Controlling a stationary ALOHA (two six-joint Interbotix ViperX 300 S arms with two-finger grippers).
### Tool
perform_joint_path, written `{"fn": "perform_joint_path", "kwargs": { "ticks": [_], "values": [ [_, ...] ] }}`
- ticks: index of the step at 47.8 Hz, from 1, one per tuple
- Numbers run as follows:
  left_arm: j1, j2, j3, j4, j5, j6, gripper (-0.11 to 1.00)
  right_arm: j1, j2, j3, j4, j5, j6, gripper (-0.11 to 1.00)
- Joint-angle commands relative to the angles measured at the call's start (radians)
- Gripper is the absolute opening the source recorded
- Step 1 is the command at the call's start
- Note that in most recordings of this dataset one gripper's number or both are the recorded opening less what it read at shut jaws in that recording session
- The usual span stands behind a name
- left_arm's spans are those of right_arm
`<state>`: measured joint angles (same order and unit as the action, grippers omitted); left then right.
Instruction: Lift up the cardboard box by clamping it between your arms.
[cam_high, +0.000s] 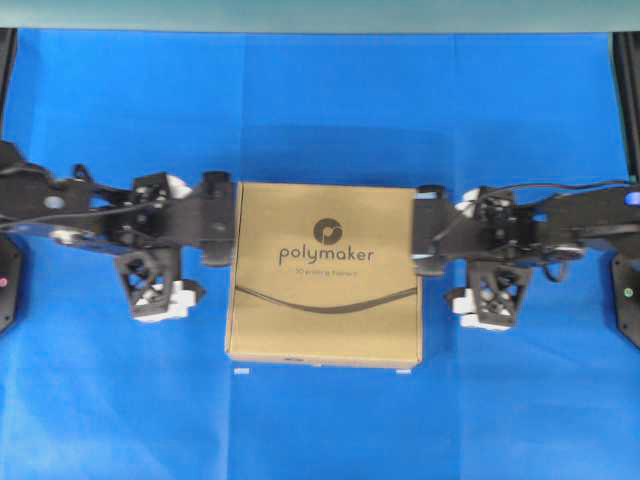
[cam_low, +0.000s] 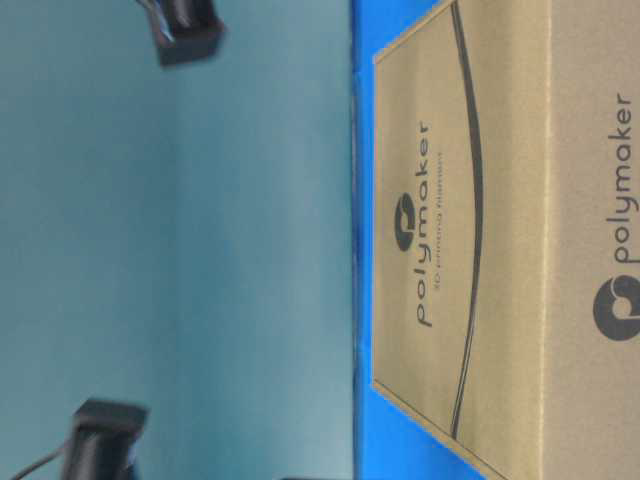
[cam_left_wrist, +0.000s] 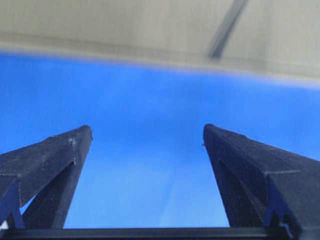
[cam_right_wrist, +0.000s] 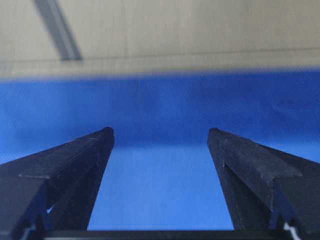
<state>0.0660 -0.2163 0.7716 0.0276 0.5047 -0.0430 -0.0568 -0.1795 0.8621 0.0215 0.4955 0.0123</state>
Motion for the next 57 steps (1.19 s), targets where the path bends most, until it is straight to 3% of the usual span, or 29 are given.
{"fn": "perform_joint_path", "kwargs": {
  "ticks": [1,22,39,57],
  "values": [
    [-0.009,-0.071,0.014,-0.002,0.002,-0.005,0.88,0.000,-0.080,0.023,0.003,0.000,0.005,0.99],
    [-0.044,-0.318,0.155,-0.002,-0.023,-0.008,0.88,0.000,-0.370,0.195,0.003,-0.009,0.006,0.99],
    [-0.046,-0.354,0.178,-0.002,-0.058,-0.008,0.88,0.000,-0.546,0.255,0.003,-0.069,0.006,0.99],
    [-0.044,-0.436,0.216,-0.002,-0.268,-0.009,0.88,0.000,-0.655,0.275,0.003,-0.118,0.006,0.99]
  ]
}}
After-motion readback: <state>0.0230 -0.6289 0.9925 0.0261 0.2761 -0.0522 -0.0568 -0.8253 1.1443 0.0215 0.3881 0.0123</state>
